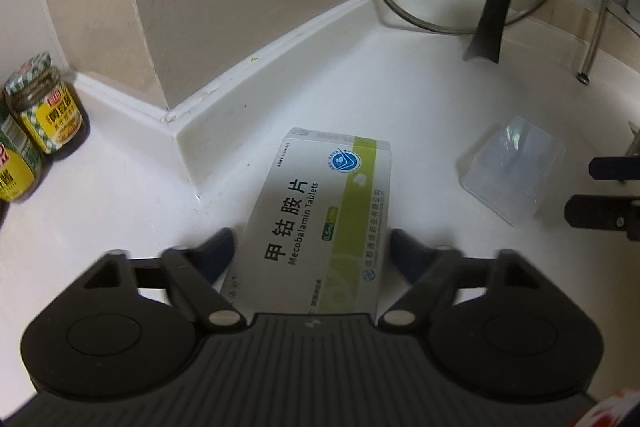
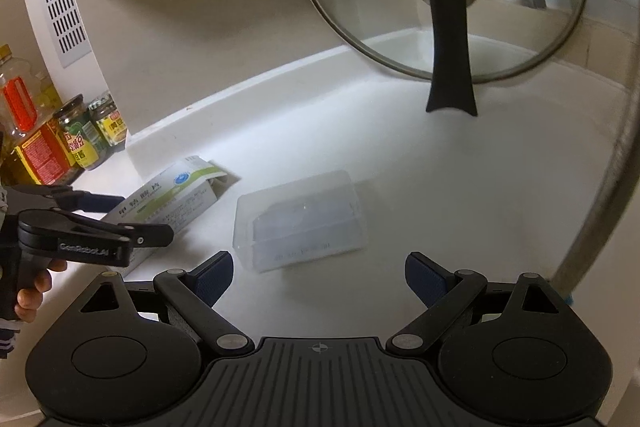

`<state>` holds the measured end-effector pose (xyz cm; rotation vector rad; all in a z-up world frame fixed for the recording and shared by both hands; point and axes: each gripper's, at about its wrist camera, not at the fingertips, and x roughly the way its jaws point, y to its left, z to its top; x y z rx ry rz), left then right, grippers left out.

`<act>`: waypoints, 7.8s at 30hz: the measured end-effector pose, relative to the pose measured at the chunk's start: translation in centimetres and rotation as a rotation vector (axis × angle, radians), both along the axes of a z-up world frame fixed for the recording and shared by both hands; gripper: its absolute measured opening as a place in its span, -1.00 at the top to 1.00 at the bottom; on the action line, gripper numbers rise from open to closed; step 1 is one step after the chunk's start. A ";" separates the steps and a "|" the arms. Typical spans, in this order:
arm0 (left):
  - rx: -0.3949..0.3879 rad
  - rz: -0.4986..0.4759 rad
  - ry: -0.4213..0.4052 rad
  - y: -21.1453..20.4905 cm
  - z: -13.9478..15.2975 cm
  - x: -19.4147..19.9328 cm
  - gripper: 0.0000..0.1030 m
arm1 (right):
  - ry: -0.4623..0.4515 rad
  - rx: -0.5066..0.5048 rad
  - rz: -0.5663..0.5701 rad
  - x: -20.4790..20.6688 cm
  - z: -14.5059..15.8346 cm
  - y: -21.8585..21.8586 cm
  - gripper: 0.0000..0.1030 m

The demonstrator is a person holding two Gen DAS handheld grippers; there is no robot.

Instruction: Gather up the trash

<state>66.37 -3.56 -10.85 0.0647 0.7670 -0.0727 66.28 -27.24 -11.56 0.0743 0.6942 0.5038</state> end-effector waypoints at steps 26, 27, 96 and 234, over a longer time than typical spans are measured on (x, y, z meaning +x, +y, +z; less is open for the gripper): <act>0.006 0.046 -0.029 -1.0 0.2 -0.1 -0.42 | -0.123 -0.189 0.090 1.4 -1.9 4.2 -0.66; 0.006 0.045 -0.030 -1.0 0.2 -0.1 -0.42 | -0.128 -0.191 0.089 1.3 -1.8 4.2 -0.66; -0.249 0.127 0.213 3.5 -10.2 -38.8 -0.42 | 0.229 -0.200 0.123 -34.9 -11.9 7.1 -0.66; -0.058 -0.008 -0.050 3.2 7.2 -68.2 -0.48 | 0.071 -0.034 -0.130 -64.0 7.5 7.5 -0.76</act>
